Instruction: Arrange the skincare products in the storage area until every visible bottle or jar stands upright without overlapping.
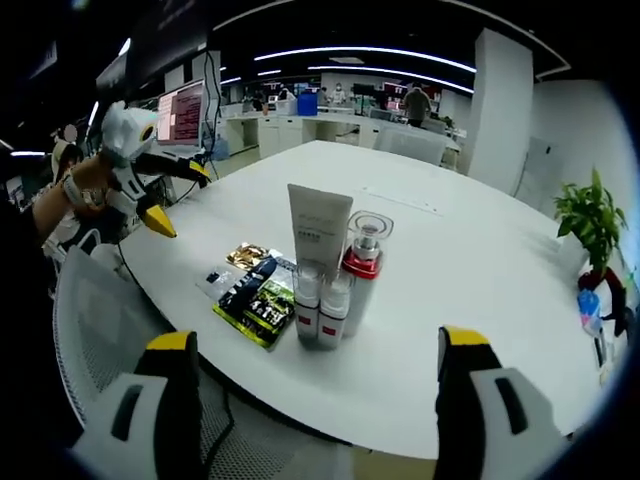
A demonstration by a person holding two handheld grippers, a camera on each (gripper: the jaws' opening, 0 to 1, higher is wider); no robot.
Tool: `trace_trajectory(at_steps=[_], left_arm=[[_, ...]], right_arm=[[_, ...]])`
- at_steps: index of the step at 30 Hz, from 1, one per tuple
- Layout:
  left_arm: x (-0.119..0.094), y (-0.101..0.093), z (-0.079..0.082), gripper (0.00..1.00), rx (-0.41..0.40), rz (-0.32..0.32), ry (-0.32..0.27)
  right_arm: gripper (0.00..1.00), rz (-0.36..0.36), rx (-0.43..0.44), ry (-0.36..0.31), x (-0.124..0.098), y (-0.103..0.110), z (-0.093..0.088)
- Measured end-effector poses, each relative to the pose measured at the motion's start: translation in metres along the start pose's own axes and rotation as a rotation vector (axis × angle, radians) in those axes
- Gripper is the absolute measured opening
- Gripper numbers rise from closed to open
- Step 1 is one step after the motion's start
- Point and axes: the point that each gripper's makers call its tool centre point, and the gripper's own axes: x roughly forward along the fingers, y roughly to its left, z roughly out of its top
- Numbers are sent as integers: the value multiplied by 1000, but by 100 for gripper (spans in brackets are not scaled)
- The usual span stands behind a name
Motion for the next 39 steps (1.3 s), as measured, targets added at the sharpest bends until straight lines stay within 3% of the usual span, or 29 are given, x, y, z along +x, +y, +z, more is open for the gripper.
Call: trace_trajectory(at_steps=[2, 8, 14, 18, 24, 29, 32, 39], left_arm=[[-10, -1, -3, 88, -70, 22, -15], [-34, 2, -8, 93, -122, 125, -72], [-54, -8, -1, 96, -174, 179, -188], [-60, -12, -16, 97, -212, 220, -149], [-68, -21, -19, 97, -325, 265, -229], [-71, -21, -26, 97, -319, 302, -241], [-69, -27, -34, 97, -321, 302, -223], [-65, -43, -36, 97, -357, 280, -276]], right_arm=[[100, 9, -4, -7, 0, 1, 1], [100, 22, 7, -11, 1, 2, 1], [100, 18, 37, -13, -1, -1, -3], [100, 22, 58, -11, -1, 0, -6], [100, 33, 78, -7, 1, 6, -9], [100, 27, 80, -69, 3, 12, 0], [100, 26, 83, -68, 6, 14, -3], [100, 21, 93, -45, 9, 19, -19]])
